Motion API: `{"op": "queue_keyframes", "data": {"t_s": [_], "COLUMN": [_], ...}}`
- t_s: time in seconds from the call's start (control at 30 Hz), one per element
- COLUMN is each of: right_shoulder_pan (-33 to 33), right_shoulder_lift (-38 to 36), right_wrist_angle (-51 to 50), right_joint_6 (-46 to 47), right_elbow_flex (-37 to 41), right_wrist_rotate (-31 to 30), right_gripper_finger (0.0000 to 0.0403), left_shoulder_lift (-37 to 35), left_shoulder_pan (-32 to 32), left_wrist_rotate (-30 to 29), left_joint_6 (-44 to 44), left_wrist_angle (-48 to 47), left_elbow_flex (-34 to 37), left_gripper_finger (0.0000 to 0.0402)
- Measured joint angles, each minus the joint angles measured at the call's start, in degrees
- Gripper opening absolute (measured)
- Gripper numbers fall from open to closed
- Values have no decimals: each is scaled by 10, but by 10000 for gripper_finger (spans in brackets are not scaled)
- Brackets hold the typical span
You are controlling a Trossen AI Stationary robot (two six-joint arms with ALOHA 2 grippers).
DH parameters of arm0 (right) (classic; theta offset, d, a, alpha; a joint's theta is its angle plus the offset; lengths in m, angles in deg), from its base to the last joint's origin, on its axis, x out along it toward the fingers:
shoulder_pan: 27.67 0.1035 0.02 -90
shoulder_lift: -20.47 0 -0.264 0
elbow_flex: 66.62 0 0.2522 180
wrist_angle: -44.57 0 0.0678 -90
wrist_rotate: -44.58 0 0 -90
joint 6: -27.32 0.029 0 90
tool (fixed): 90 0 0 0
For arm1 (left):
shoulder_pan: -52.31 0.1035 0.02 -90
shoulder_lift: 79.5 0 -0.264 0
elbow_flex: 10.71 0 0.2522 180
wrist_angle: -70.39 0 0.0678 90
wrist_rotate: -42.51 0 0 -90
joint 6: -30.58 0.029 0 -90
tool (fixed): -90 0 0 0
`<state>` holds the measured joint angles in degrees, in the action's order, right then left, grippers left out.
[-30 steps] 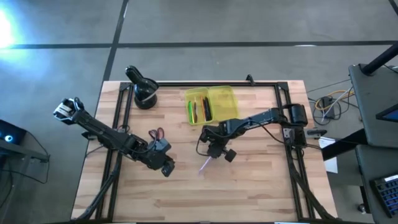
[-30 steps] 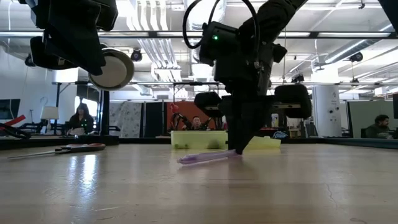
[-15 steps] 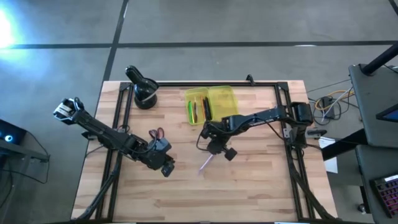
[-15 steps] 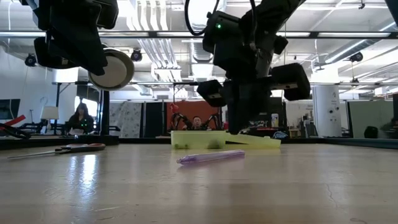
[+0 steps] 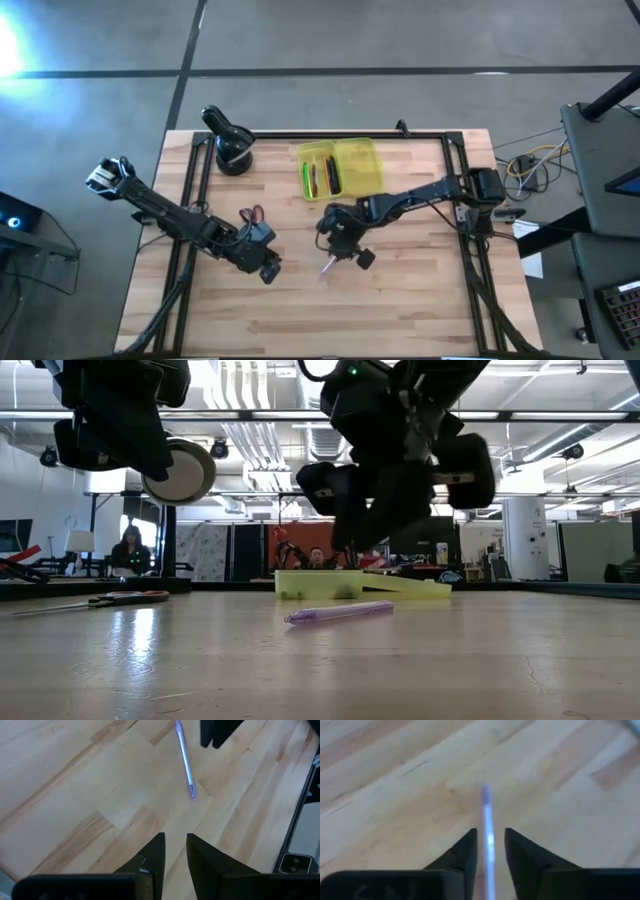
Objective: Pick & place school supplies into a supply box
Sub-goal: Put the purple pencil into the yellow supply box
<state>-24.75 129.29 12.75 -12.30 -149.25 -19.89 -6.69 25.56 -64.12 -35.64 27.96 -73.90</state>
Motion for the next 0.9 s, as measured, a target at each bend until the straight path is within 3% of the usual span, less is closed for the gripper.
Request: {"op": "queue_keyframes", "data": {"t_s": [0.2, 0.37, 0.53, 0.9], "right_shoulder_pan": [-2, -1, -1, -1], "right_shoulder_lift": [0, 0, -2, -2], "right_wrist_angle": [16, 24, 50, 39], "right_joint_6": [-25, -39, 0, 70], "right_elbow_flex": [14, 55, 98, 101], "right_wrist_rotate": [-35, -76, -127, -128], "right_gripper_finger": [144, 157, 142, 62], "left_shoulder_lift": [0, 0, 0, 0], "left_shoulder_pan": [0, 0, 0, 0], "left_wrist_rotate": [0, 0, 0, 0], "left_joint_6": [-10, -10, -8, 8], "left_wrist_angle": [2, 2, 2, 2], "left_elbow_flex": [0, 0, 0, 0], "left_gripper_finger": [62, 62, 62, 62]}}
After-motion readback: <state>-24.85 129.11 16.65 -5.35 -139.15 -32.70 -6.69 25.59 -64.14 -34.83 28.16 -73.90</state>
